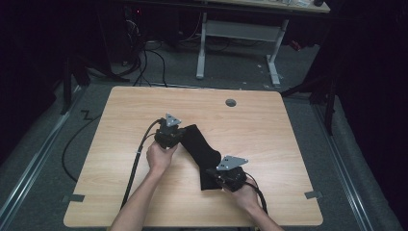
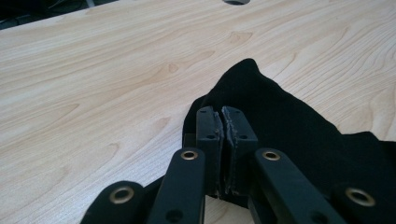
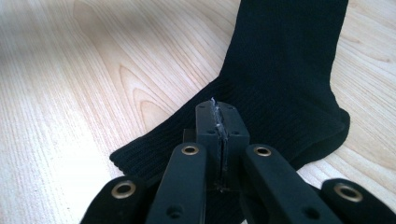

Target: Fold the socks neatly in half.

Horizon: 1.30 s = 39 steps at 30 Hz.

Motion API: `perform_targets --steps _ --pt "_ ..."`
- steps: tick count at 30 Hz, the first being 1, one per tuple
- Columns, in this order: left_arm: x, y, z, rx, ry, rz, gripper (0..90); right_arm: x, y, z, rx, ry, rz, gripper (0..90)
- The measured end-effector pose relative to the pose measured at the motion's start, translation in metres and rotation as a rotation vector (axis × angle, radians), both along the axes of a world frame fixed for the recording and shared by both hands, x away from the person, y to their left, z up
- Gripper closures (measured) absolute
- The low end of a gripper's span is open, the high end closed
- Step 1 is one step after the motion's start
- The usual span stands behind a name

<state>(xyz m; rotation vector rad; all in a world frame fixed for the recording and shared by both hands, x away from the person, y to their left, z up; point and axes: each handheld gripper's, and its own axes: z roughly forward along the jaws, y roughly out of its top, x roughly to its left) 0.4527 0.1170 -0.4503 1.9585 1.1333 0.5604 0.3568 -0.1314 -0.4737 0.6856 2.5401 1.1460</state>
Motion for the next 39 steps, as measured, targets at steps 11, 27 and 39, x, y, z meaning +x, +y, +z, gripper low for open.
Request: perform_targets --steps 11,27,39 --pt "0.003 -0.001 -0.005 0.005 0.007 0.004 85.7 0.003 0.004 -0.006 -0.015 0.016 0.007 88.9" --pt "0.009 -0.005 -0.016 0.011 0.032 0.002 84.0 0.006 0.006 -0.019 -0.028 0.056 0.005 85.1" --pt "0.010 -0.002 -0.018 0.014 0.055 0.009 67.3 0.014 -0.012 -0.001 0.059 0.010 -0.081 80.0"
